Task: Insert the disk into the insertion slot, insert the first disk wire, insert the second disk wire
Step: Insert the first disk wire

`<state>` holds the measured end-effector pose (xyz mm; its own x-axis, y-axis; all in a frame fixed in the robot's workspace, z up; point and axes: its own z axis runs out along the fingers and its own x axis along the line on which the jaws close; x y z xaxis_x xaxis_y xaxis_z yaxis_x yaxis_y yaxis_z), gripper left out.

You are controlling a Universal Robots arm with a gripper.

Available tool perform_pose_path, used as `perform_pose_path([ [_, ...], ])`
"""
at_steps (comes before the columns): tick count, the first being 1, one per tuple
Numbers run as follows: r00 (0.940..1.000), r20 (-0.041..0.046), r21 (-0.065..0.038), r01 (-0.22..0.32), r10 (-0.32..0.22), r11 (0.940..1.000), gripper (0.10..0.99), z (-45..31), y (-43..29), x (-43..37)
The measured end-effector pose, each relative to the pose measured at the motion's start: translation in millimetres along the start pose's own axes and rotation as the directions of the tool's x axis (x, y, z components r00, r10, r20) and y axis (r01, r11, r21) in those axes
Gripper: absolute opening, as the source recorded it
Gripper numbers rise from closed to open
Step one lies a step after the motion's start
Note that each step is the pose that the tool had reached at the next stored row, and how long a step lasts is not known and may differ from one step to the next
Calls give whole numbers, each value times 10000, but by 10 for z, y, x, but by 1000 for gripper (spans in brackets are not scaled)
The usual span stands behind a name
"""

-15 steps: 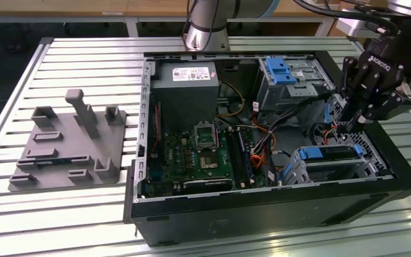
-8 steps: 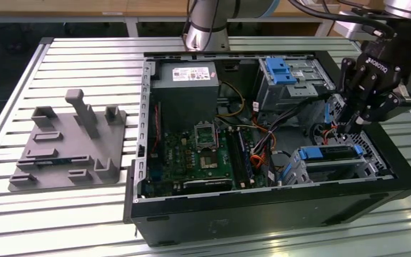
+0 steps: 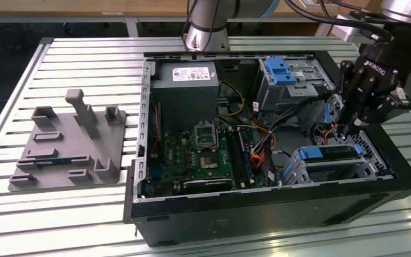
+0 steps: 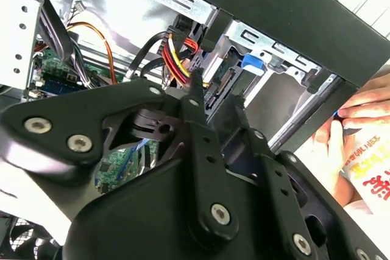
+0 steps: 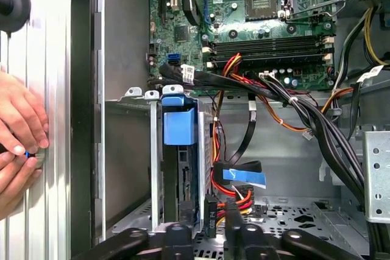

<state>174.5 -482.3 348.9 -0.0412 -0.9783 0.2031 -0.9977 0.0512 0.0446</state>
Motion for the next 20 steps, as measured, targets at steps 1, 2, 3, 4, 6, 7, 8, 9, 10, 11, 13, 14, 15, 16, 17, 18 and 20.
perform_pose_path([
  [1,10000,0,-1,-5,5,10000,341,0,0,0],
  [2,10000,-1,-2,-11,11,10000,275,1,0,0],
  [3,10000,1,-3,-17,17,10000,212,2,0,0],
  [4,10000,1,-5,-23,23,10000,212,3,0,-1],
  [6,10000,2,-7,-35,35,10000,165,6,0,-1],
  [7,10000,1,-8,-41,41,10000,165,7,0,-1],
  [8,10000,2,-10,-45,45,10000,165,8,0,-2],
  [9,10000,1,-10,-47,47,10000,165,8,0,-2],
  [10,10000,1,-10,-47,47,10000,165,8,0,-2],
  [11,10000,3,-10,-48,48,10000,165,8,0,-2],
  [13,10000,5,-10,-47,47,10000,165,8,0,-9],
  [14,10000,6,-10,-47,47,10000,165,7,1,-13],
  [15,10000,86,2,-47,47,10000,165,7,1,-12],
  [16,9998,215,31,-47,46,10000,165,7,3,-12],
  [17,9993,371,73,-49,47,10000,165,6,7,-12],
  [18,9986,521,111,-52,46,9999,165,7,11,-12],
  [20,9965,835,202,-62,45,9998,165,8,22,-12],
])
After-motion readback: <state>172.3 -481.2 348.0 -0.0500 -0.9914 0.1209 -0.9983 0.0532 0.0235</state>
